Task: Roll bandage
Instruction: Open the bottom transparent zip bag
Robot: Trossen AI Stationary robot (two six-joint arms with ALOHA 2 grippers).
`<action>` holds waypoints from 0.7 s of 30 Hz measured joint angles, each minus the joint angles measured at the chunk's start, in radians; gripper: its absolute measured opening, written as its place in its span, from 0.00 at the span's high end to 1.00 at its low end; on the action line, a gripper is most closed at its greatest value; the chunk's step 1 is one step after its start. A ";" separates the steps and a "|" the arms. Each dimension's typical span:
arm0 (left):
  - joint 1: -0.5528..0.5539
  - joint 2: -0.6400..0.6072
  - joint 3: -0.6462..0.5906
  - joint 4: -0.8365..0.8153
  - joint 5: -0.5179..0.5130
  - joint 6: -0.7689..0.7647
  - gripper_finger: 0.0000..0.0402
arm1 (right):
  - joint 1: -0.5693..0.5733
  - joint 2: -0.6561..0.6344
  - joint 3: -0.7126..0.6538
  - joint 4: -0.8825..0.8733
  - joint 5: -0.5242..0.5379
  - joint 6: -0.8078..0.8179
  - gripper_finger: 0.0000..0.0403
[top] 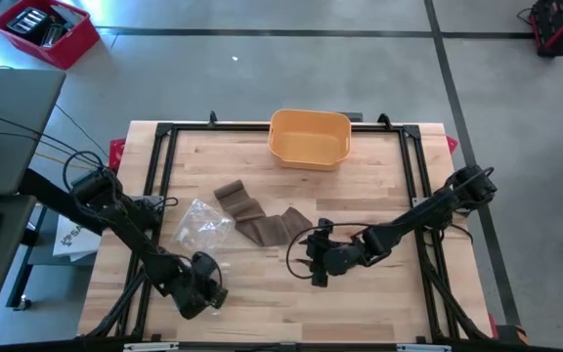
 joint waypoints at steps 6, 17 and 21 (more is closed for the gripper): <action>0.042 -0.002 0.096 0.095 -0.278 0.297 0.99 | 0.019 -0.032 0.000 -0.004 0.005 -0.037 0.46; 0.202 -0.004 0.331 -0.264 -0.101 0.612 0.99 | 0.048 -0.045 0.001 -0.039 -0.129 -0.067 0.46; 0.264 -0.004 0.321 -0.346 0.141 0.646 0.99 | 0.009 -0.046 0.001 -0.038 -0.167 -0.076 0.46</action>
